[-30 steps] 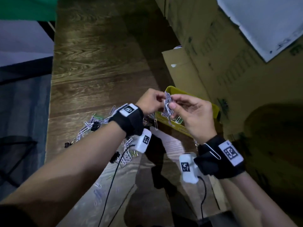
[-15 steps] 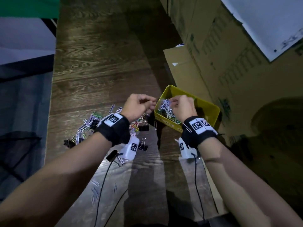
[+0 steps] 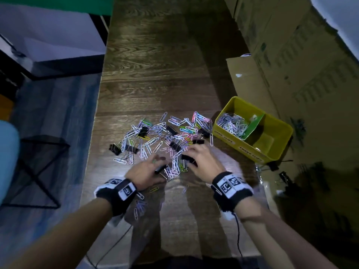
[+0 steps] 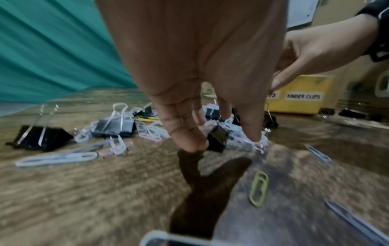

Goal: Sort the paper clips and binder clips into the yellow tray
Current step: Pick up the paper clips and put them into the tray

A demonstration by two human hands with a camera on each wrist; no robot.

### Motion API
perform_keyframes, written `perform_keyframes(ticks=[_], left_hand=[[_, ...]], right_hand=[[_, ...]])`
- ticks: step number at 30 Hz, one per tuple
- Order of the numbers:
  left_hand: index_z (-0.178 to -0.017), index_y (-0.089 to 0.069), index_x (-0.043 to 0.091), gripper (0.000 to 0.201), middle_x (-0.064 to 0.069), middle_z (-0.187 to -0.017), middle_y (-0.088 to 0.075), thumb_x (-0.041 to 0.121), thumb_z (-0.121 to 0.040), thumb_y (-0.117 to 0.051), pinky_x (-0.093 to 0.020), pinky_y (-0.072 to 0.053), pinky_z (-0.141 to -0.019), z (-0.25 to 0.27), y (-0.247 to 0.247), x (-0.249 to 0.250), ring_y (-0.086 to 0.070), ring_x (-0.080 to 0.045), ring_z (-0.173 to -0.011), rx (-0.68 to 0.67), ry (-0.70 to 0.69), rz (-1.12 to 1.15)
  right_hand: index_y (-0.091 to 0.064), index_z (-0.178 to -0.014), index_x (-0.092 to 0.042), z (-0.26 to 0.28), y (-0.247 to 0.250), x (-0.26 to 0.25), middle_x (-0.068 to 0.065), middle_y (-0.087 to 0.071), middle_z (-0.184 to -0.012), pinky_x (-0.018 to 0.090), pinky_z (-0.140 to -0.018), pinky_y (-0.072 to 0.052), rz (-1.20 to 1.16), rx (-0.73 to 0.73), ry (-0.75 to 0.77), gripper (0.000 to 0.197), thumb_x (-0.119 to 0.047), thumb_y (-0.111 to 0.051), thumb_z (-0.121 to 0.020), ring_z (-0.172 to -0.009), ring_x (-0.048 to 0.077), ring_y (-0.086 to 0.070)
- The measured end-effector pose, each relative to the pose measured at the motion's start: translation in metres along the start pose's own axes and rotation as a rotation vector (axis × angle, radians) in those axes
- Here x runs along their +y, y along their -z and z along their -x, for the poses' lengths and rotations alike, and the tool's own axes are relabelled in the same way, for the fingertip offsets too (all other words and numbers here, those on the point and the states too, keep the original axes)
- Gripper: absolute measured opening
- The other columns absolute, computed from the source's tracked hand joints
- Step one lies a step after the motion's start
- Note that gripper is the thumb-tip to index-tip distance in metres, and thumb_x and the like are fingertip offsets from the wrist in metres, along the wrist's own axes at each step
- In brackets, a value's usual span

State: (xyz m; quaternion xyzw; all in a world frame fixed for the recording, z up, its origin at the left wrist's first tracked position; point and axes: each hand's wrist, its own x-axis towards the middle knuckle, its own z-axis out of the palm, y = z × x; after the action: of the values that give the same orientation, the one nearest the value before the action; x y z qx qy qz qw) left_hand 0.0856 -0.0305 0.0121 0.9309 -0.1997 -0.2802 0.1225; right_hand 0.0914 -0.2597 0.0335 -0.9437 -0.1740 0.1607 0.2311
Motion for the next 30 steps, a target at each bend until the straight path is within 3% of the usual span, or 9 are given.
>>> perform_keyframes(ticks=[3,8,14,18,21,23,25,27,30], left_hand=[[-0.132,-0.047,0.026,0.054,-0.005,-0.134,-0.042,0.024,-0.081,-0.066,-0.035,-0.046,-0.086,-0.001,-0.013,0.002,-0.057,-0.029,-0.105,0.031,-0.028,0.004],[-0.106,-0.062,0.013,0.029,-0.008,-0.105,-0.059,0.013,-0.077,-0.066,-0.035,-0.053,-0.072,0.007,-0.016,-0.015,-0.062,-0.028,-0.081,0.188,-0.149,0.14],[-0.094,-0.065,0.007,0.021,-0.013,-0.094,-0.063,0.006,-0.074,-0.07,-0.039,-0.053,-0.072,-0.018,0.008,-0.05,-0.062,-0.032,-0.08,0.484,0.039,0.195],[-0.113,-0.058,0.011,0.031,-0.013,-0.117,-0.05,0.02,-0.084,-0.065,-0.038,-0.049,-0.075,-0.029,0.024,-0.043,-0.06,-0.029,-0.086,0.436,0.142,0.151],[-0.119,-0.054,0.015,0.032,-0.011,-0.12,-0.048,0.024,-0.088,-0.056,-0.035,-0.052,-0.066,-0.021,0.011,-0.014,-0.06,-0.025,-0.088,0.436,-0.102,-0.033],[-0.128,-0.048,0.02,0.04,-0.011,-0.135,-0.045,0.03,-0.09,-0.05,-0.046,-0.049,-0.088,-0.017,-0.01,0.006,-0.052,-0.027,-0.112,0.313,-0.274,-0.162],[-0.141,-0.029,0.023,0.051,-0.008,-0.153,-0.023,0.039,-0.094,-0.039,-0.053,-0.025,-0.11,-0.012,-0.03,0.016,-0.025,-0.027,-0.137,0.092,-0.265,-0.261],[-0.145,-0.018,0.025,0.053,-0.004,-0.157,-0.01,0.039,-0.096,-0.032,-0.051,-0.011,-0.116,-0.004,-0.047,0.013,-0.008,-0.024,-0.143,-0.001,-0.227,-0.254],[-0.14,-0.027,0.026,0.047,-0.006,-0.152,-0.027,0.039,-0.095,-0.027,-0.051,-0.018,-0.114,0.019,-0.063,0.0,-0.023,-0.026,-0.14,0.073,-0.261,-0.239]], right_hand=[[-0.055,-0.128,-0.028,0.004,-0.026,0.0,0.001,-0.046,-0.138,0.042,-0.1,-0.031,0.201,-0.028,-0.036,0.041,-0.018,-0.054,-0.089,-0.127,0.025,-0.036],[-0.058,-0.123,-0.022,0.007,-0.035,0.009,0.003,-0.053,-0.129,0.039,-0.098,-0.034,0.301,0.001,-0.153,0.04,-0.006,-0.051,-0.086,-0.12,0.024,-0.043],[-0.055,-0.127,-0.016,0.01,-0.029,0.018,0.01,-0.05,-0.132,0.043,-0.105,-0.029,0.335,0.122,-0.266,0.047,-0.001,-0.052,-0.083,-0.126,0.029,-0.04],[-0.049,-0.133,-0.023,0.002,-0.036,0.004,0.011,-0.042,-0.142,0.053,-0.109,-0.024,0.278,0.12,-0.099,0.047,-0.014,-0.056,-0.087,-0.134,0.03,-0.035],[-0.047,-0.135,-0.029,-0.004,-0.041,-0.001,0.004,-0.041,-0.145,0.052,-0.108,-0.02,0.301,0.025,-0.08,0.042,-0.024,-0.049,-0.094,-0.134,0.025,-0.033],[-0.049,-0.134,-0.027,-0.006,-0.042,0.001,0.002,-0.047,-0.141,0.048,-0.108,-0.02,0.312,0.024,-0.114,0.04,-0.021,-0.047,-0.095,-0.131,0.024,-0.038],[-0.052,-0.132,-0.023,-0.006,-0.043,0.005,0.005,-0.051,-0.136,0.045,-0.106,-0.021,0.316,0.036,-0.141,0.041,-0.012,-0.049,-0.093,-0.128,0.023,-0.041],[-0.056,-0.129,-0.021,-0.006,-0.04,0.01,0.006,-0.055,-0.132,0.043,-0.105,-0.021,0.296,0.066,-0.174,0.042,-0.005,-0.052,-0.09,-0.125,0.024,-0.043],[-0.061,-0.122,-0.017,-0.007,-0.032,0.019,0.01,-0.06,-0.125,0.043,-0.1,-0.024,0.25,0.181,-0.242,0.041,0.001,-0.054,-0.086,-0.117,0.027,-0.049]])
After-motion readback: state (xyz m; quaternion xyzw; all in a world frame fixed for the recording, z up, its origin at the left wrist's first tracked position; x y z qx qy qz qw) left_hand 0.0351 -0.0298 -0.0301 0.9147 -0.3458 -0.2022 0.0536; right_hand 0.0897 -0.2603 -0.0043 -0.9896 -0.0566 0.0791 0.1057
